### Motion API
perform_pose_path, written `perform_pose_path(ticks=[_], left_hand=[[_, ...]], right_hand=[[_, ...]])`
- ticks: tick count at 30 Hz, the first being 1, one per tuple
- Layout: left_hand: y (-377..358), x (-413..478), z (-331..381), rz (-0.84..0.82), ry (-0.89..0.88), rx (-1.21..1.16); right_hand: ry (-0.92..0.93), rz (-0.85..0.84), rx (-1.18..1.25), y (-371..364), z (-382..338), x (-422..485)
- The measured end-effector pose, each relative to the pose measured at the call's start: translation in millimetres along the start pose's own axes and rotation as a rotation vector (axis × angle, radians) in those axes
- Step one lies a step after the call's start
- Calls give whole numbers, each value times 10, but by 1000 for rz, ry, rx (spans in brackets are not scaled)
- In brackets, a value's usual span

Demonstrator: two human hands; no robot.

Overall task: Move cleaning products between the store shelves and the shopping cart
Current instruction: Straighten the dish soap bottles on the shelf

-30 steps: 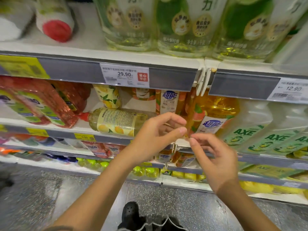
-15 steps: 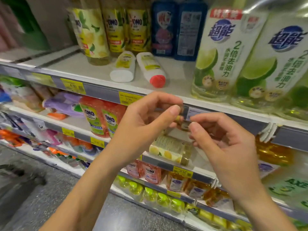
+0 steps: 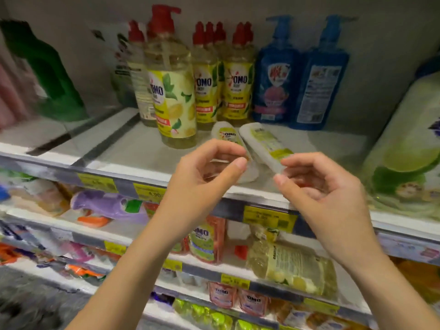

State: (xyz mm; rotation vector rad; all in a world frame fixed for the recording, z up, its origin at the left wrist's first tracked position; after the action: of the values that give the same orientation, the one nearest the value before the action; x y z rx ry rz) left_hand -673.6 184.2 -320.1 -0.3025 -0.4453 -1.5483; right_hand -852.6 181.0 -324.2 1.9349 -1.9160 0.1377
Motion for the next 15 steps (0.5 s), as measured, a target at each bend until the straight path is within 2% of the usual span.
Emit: perform_pose_path(ticks=[3,6,8,12,15], left_hand=[[137,177,-85,-6,15,42],[179,362,-147,-18,20,80],[161,480,-175,-30,21,111],[76,673,-203,-39,19,119],[-1,780,-248,-54,34,103]], right_hand=[[-17,43,-131,11,27,227],[-32,52,-436,98,73,457],[-64,-22,-575,88,146,571],[-251,-240,-817,-43,441,677],[-307,-315,-878,-97,551,709]])
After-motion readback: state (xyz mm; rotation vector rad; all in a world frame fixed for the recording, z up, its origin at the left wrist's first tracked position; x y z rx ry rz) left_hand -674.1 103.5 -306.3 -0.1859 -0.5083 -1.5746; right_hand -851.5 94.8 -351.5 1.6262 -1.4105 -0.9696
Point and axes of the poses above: each hand's wrist, its own x-axis towards the middle knuckle, its own y-axis out of the back of the hand, z = x × y, the point moved 9 cm from there along x, towards the middle knuckle, and after that the axes turned 5 degrees about -y, right-handed, at the moved point
